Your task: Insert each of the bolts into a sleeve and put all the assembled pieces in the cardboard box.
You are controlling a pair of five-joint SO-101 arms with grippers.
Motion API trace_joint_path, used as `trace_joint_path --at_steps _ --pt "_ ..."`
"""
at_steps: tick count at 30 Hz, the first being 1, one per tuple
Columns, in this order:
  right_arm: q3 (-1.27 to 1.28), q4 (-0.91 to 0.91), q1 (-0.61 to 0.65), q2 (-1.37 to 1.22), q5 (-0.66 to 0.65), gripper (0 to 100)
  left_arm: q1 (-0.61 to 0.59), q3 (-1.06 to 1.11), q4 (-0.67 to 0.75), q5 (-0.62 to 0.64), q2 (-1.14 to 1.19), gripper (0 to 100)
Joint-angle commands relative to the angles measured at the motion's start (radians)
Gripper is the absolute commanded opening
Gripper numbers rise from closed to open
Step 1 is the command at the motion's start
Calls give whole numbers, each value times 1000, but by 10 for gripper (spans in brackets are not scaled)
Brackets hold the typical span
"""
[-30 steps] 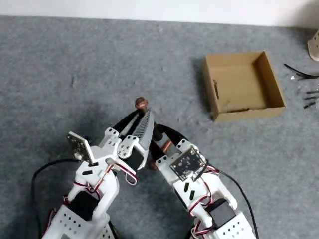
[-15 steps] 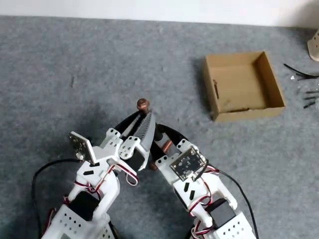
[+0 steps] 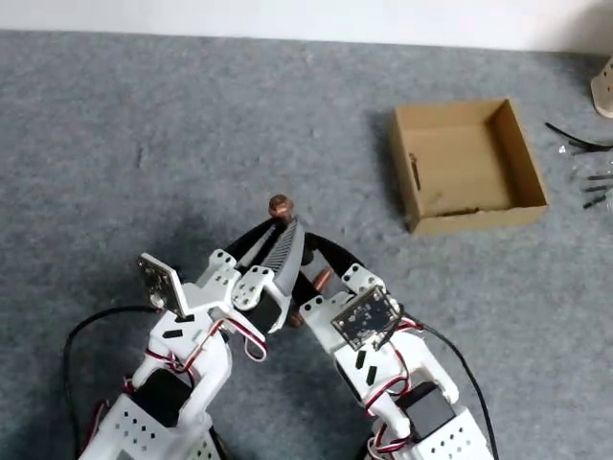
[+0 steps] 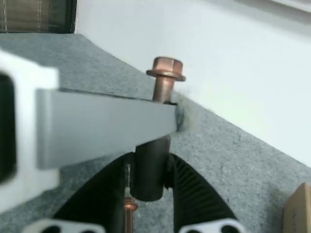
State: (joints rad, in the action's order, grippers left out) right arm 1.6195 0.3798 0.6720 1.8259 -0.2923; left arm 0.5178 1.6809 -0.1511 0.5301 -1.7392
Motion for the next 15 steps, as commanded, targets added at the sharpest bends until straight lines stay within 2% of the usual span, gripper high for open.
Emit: trace_joint_path --at_steps 1,7,13,15 --pt "-73 -47 16 15 -8 5 21 21 -3 -6 10 11" --pt "-73 -47 13 15 -9 5 24 21 -3 -6 8 21" --pt "-68 -42 12 15 -9 5 51 21 -20 -40 8 269" --pt "-68 -41 10 15 -9 5 76 21 -34 -48 8 288"
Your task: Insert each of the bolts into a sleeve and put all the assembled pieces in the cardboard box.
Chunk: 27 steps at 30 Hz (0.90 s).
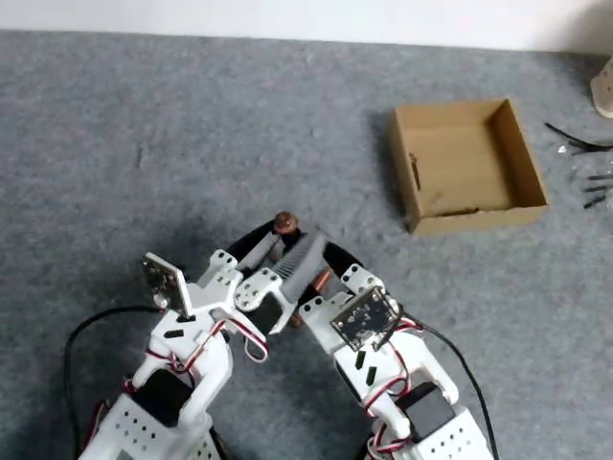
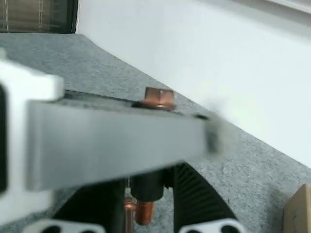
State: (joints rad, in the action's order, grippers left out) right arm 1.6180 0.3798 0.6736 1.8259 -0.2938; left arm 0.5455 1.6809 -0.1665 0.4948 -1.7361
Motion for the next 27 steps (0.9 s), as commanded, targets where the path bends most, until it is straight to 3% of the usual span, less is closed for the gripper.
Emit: trace_joint_path --at_steps 1,10,20,27 --pt "-67 -41 8 15 -8 5 50 21 -20 -12 4 280" --pt "-25 -45 -99 15 -3 5 -110 -16 -18 -6 -5 252" --pt "15 -47 -96 13 -3 5 -191 -35 -18 -5 -5 252" --pt "22 -47 -114 13 -3 5 -364 -38 -18 183 -5 252"
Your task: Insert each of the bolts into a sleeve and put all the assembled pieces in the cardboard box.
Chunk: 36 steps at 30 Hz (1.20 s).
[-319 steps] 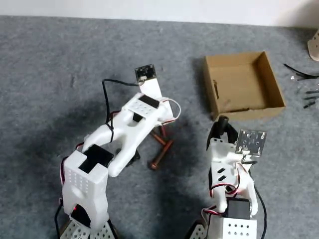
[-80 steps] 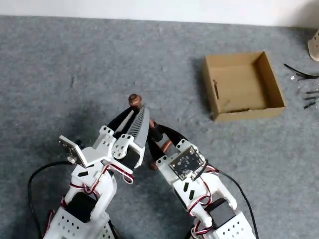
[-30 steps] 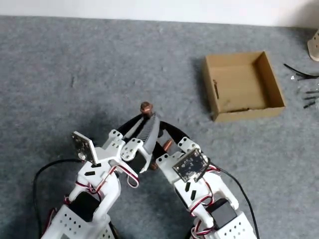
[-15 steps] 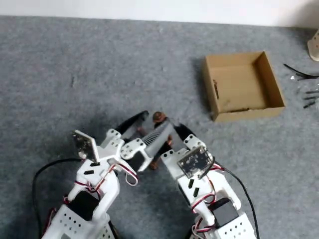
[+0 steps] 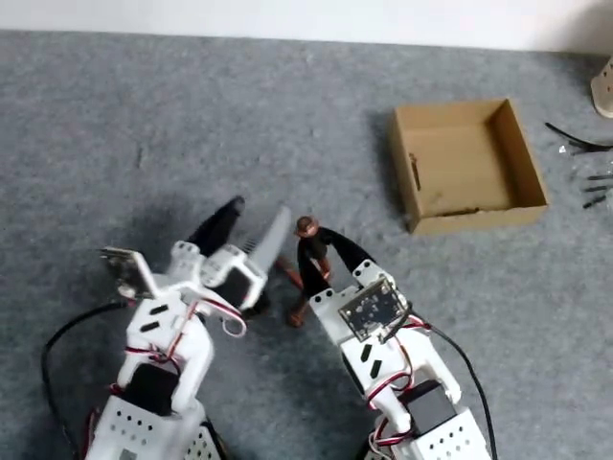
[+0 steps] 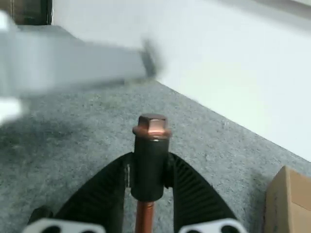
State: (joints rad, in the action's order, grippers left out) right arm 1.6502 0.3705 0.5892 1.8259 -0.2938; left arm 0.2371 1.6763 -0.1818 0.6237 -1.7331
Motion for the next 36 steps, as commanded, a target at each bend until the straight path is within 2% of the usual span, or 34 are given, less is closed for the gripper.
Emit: trace_joint_path --at_steps 1,3,9,21,23,26,30,36 --pt "4 -38 -50 13 -3 5 -58 -28 -3 44 -8 252" --pt "22 -54 -84 13 -3 5 -58 -27 -6 20 -4 252" --pt "130 -266 -110 12 -3 5 -56 10 -3 2 -7 252" --pt "148 -259 -134 12 -2 5 -56 24 -8 2 1 252" --pt "148 -260 -163 12 3 5 -56 24 -8 2 2 252" --pt "128 -277 -231 12 78 5 -56 25 -9 2 2 252" --pt "73 -275 -331 7 143 5 -56 25 -72 2 2 252" --pt "-85 -282 -407 -280 146 6 -56 25 -101 0 2 252"
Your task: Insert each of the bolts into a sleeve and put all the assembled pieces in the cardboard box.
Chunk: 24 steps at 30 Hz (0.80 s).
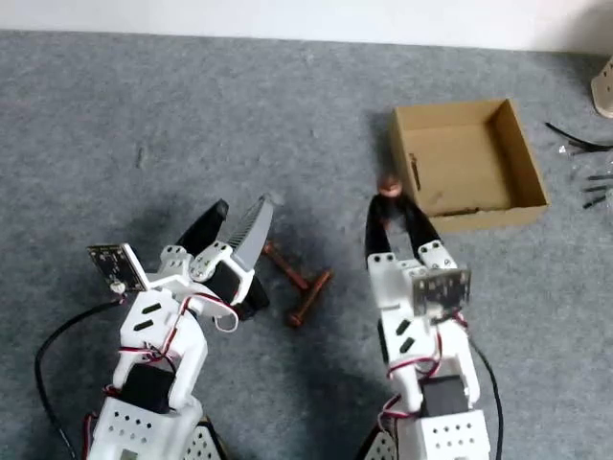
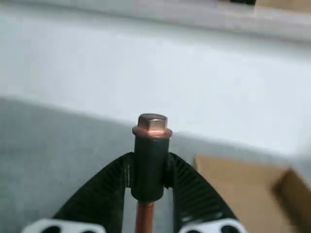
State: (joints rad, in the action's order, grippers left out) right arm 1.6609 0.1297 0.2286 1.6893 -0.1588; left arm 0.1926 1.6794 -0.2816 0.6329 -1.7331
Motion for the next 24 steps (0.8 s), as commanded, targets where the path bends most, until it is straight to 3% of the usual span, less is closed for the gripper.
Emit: trace_joint_path --at_steps 1,10,17,24 --pt "-147 -47 -59 -220 14 6 -12 22 -2 -9 2 252" --pt "-613 -234 -157 -1047 20 5 -13 22 -15 -9 4 252" --pt "-918 -231 -326 -1549 318 5 -13 22 -15 -9 4 252" --pt "-1064 -231 -372 -1834 350 6 -13 22 -15 -9 4 252"
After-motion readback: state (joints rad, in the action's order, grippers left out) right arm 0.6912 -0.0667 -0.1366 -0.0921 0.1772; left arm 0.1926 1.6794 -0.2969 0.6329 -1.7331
